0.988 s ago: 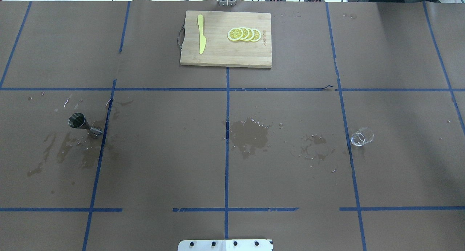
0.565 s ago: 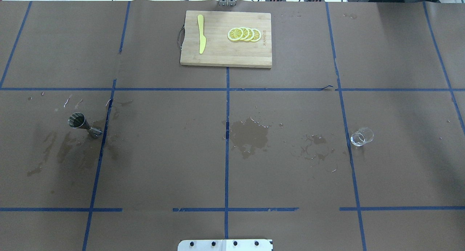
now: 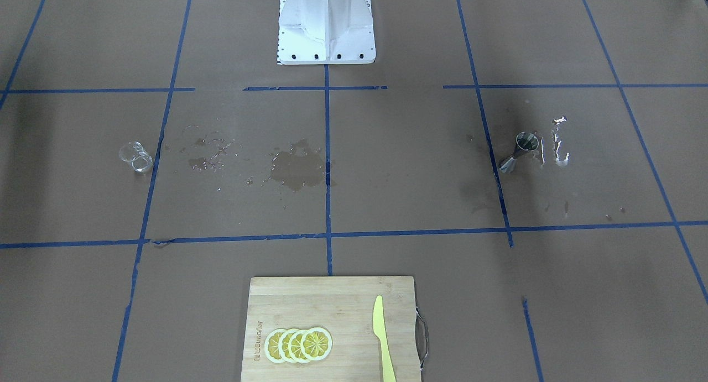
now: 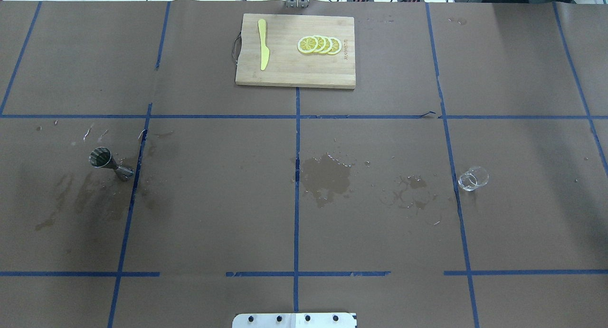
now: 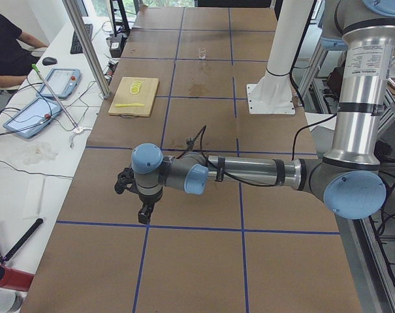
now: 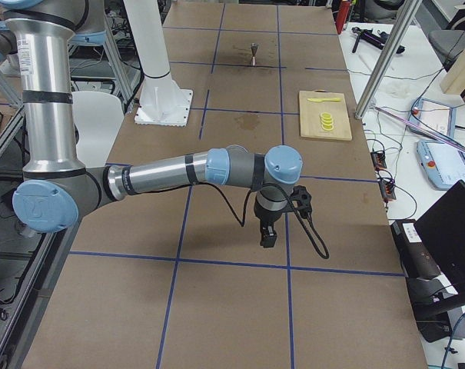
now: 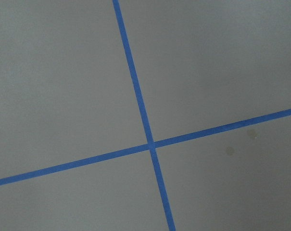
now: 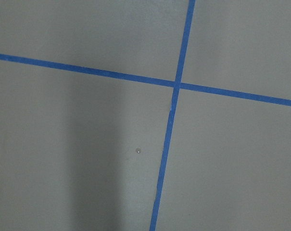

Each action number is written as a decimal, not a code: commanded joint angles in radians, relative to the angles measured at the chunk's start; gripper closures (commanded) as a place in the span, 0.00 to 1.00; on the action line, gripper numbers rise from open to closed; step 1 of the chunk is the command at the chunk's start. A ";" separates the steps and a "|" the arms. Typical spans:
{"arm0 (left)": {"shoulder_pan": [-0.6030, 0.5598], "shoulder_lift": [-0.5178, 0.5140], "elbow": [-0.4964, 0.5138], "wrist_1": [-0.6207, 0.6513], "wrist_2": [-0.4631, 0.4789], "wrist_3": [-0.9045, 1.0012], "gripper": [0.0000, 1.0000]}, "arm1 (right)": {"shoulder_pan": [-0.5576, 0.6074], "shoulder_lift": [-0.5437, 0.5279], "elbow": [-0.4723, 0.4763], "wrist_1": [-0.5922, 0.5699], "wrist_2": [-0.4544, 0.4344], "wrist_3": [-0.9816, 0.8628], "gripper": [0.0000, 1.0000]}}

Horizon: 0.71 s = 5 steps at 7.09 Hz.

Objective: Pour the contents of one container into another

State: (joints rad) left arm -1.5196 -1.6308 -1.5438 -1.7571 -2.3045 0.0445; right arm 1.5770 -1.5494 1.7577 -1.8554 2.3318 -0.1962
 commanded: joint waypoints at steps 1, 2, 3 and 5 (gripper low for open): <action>0.001 0.003 0.002 0.004 0.014 -0.023 0.00 | 0.018 -0.014 -0.021 0.022 0.011 0.053 0.00; 0.001 0.002 0.002 0.020 0.014 -0.023 0.00 | 0.018 -0.017 -0.035 0.022 0.009 0.063 0.00; 0.001 -0.006 -0.002 0.057 0.014 -0.018 0.00 | 0.020 -0.017 -0.044 0.022 0.009 0.072 0.00; 0.001 -0.017 -0.010 0.128 0.014 -0.006 0.00 | 0.020 -0.017 -0.046 0.027 0.012 0.116 0.00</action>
State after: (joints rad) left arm -1.5187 -1.6435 -1.5520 -1.6610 -2.2903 0.0320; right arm 1.5963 -1.5658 1.7149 -1.8321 2.3428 -0.0977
